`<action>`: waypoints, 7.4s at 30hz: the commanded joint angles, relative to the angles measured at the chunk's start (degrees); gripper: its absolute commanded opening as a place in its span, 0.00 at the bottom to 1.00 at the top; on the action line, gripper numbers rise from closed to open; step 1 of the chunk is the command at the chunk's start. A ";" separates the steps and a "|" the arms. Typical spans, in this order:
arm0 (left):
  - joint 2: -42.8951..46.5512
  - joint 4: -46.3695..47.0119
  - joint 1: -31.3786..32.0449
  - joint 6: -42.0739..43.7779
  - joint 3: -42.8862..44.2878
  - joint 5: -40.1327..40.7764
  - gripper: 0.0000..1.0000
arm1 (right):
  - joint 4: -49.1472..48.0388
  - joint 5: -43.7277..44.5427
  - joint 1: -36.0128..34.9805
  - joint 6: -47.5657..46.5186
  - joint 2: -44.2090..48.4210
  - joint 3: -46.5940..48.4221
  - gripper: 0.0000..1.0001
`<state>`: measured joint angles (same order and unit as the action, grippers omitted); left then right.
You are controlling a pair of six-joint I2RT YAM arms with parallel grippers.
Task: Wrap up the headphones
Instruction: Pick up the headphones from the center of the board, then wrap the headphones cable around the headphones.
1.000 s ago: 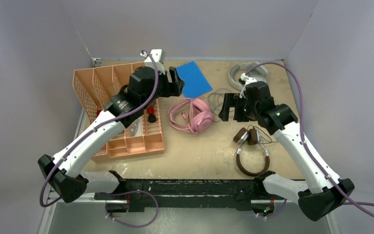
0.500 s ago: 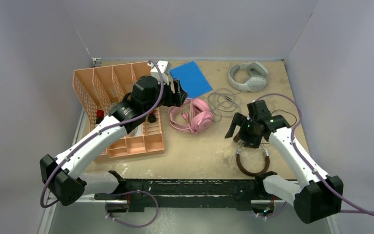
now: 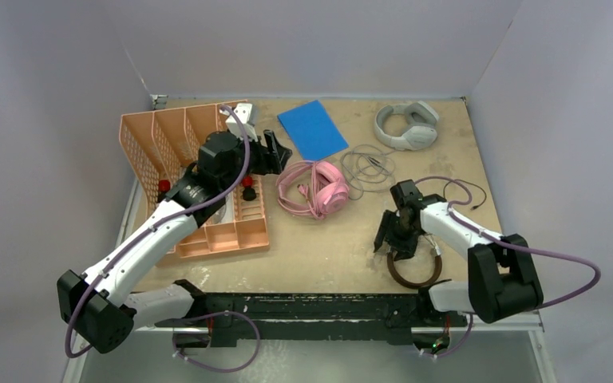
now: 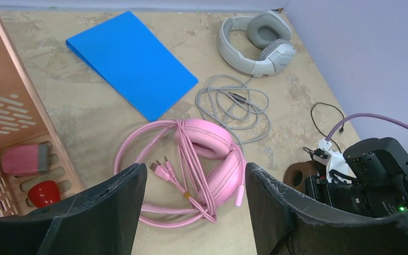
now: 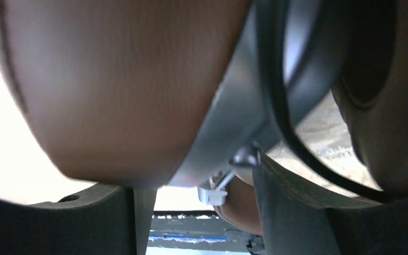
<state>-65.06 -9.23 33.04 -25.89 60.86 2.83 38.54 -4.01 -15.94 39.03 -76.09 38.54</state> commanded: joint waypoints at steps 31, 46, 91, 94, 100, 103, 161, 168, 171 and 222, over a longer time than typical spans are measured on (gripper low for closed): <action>-16.40 13.41 37.26 -13.59 1.58 38.00 0.63 | -28.82 -4.32 0.18 58.27 24.73 6.92 0.00; -31.03 13.42 41.76 -14.17 7.26 55.67 0.56 | -26.24 -0.93 0.17 59.77 27.07 11.71 0.00; -13.40 -45.10 19.07 -3.69 34.89 38.67 0.00 | -23.27 -21.69 0.14 -30.84 32.82 19.61 0.99; -12.34 -46.26 18.95 -1.82 34.36 37.83 0.00 | -21.22 -25.00 0.21 -40.03 29.61 23.41 0.98; -9.87 -45.26 18.56 -1.90 31.87 35.10 0.00 | -23.78 -40.64 0.21 -37.35 21.11 27.31 0.98; -9.57 -44.61 18.50 -2.59 30.50 34.25 0.00 | -32.27 -40.77 0.21 -29.31 21.13 23.96 0.97; -5.34 -46.63 9.82 -16.64 44.27 28.92 0.00 | -63.58 -48.44 4.21 -27.36 12.11 -8.23 0.81; -4.84 -43.79 9.76 -16.74 43.89 24.25 0.00 | -72.25 -55.37 4.25 -24.40 6.18 -5.08 0.51; -3.23 -37.48 9.74 -15.85 40.99 19.63 0.00 | -79.59 -59.67 3.74 -17.87 6.43 -5.05 0.19; -13.29 -32.12 20.47 -3.11 16.24 63.62 0.00 | -28.00 -55.97 3.74 -11.32 12.01 34.84 0.00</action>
<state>-77.36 -46.57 54.02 -20.78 76.23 52.64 15.42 -53.52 -12.25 22.81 -66.28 71.37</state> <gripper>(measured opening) 0.068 0.011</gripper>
